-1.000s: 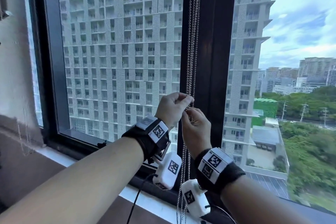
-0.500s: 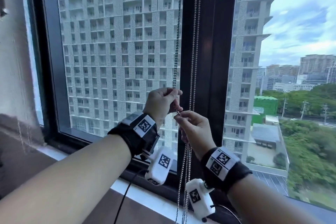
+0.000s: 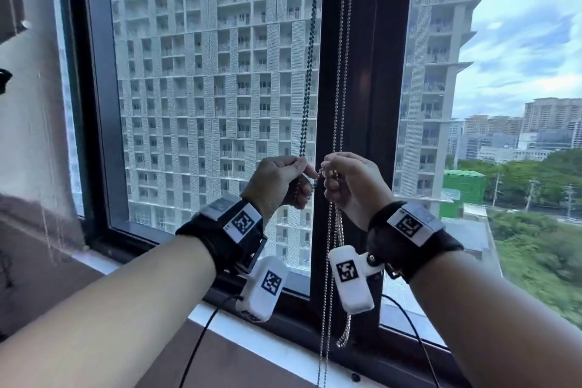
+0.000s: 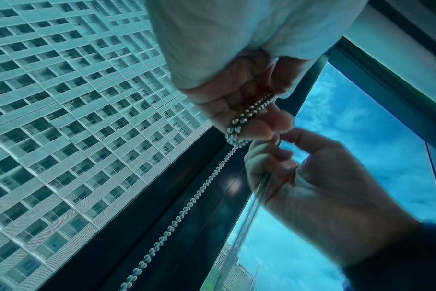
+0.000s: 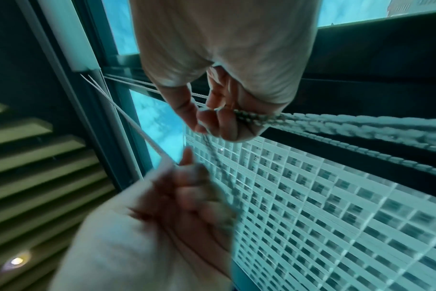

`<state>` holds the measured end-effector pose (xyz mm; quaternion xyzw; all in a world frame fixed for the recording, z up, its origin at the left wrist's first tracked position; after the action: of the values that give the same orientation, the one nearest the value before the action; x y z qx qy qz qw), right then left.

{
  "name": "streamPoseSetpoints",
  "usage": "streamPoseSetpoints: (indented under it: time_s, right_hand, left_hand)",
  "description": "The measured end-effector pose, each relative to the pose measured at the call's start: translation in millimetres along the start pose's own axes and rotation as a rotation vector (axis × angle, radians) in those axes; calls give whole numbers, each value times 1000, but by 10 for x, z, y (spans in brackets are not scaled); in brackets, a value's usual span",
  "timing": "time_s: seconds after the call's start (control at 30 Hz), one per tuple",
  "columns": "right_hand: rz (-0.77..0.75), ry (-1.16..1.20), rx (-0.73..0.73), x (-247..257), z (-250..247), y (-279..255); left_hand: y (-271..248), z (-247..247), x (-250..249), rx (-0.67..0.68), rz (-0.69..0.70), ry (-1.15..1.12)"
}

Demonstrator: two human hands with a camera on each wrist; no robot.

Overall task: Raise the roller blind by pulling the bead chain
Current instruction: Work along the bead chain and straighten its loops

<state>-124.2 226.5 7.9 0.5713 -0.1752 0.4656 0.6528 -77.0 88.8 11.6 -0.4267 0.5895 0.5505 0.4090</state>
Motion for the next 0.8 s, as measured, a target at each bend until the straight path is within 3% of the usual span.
streamPoseSetpoints:
  time_s: [0.2, 0.37, 0.53, 0.8]
  right_hand:
    - [-56, -43, 45, 414, 166, 50]
    - [-132, -277, 166, 565, 306, 0]
    - [-235, -496, 167, 619, 346, -14]
    - [-179, -501, 166, 668, 309, -80]
  left_hand:
    - [-59, 83, -18, 53, -94, -95]
    - [-26, 98, -31, -87, -47, 76]
    - [-105, 116, -125, -162, 49, 157]
    - [-189, 171, -149, -167, -13, 117]
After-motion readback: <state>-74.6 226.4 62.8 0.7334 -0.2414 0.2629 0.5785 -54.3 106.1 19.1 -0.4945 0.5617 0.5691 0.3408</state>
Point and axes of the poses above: each hand's wrist, its own y-axis towards the middle knuckle, its own z-axis out of the palm, x = y × z, the point moved 5 cm from there along y, towards the middle knuckle, and after that the axes turned 14 degrees about -z, right-handed, at the moved point
